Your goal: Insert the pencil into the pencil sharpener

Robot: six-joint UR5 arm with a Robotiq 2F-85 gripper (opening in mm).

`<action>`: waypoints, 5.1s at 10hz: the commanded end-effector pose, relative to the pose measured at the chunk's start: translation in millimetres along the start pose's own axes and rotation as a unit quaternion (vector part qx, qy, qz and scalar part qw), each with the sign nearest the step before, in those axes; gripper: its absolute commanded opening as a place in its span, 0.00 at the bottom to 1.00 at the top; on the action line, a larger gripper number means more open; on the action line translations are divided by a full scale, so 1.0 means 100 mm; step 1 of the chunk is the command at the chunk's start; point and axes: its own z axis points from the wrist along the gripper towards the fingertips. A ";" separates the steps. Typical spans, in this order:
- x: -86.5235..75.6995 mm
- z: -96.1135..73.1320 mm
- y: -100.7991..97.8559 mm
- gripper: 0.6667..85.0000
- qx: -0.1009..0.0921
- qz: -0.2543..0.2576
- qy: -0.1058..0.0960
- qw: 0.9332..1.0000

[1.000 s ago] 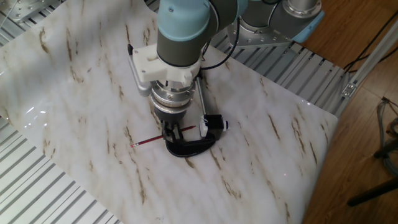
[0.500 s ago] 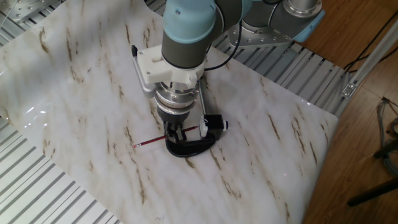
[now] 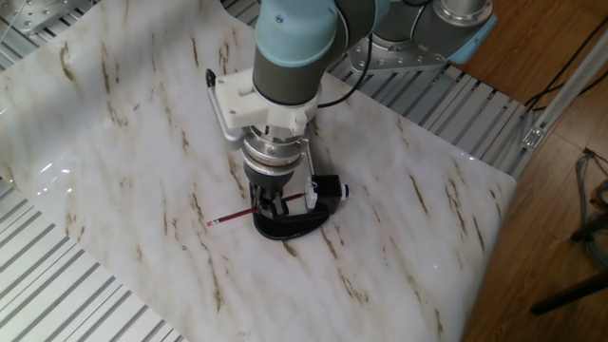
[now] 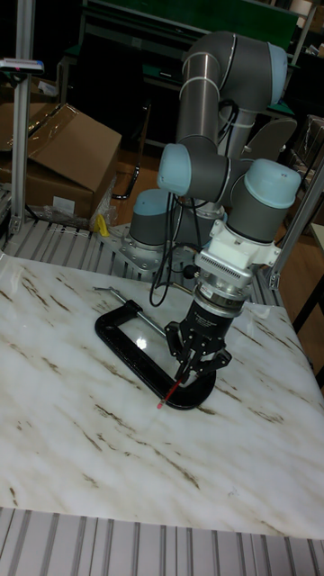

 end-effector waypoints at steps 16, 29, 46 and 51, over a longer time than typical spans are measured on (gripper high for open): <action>0.18 0.02 -0.04 0.00 -0.007 0.005 0.008 1.000; 0.20 0.03 -0.05 0.00 0.003 0.003 0.003 1.000; 0.36 0.00 -0.13 0.00 -0.018 0.006 0.014 1.000; 0.45 -0.03 -0.08 0.00 -0.017 0.007 0.015 1.000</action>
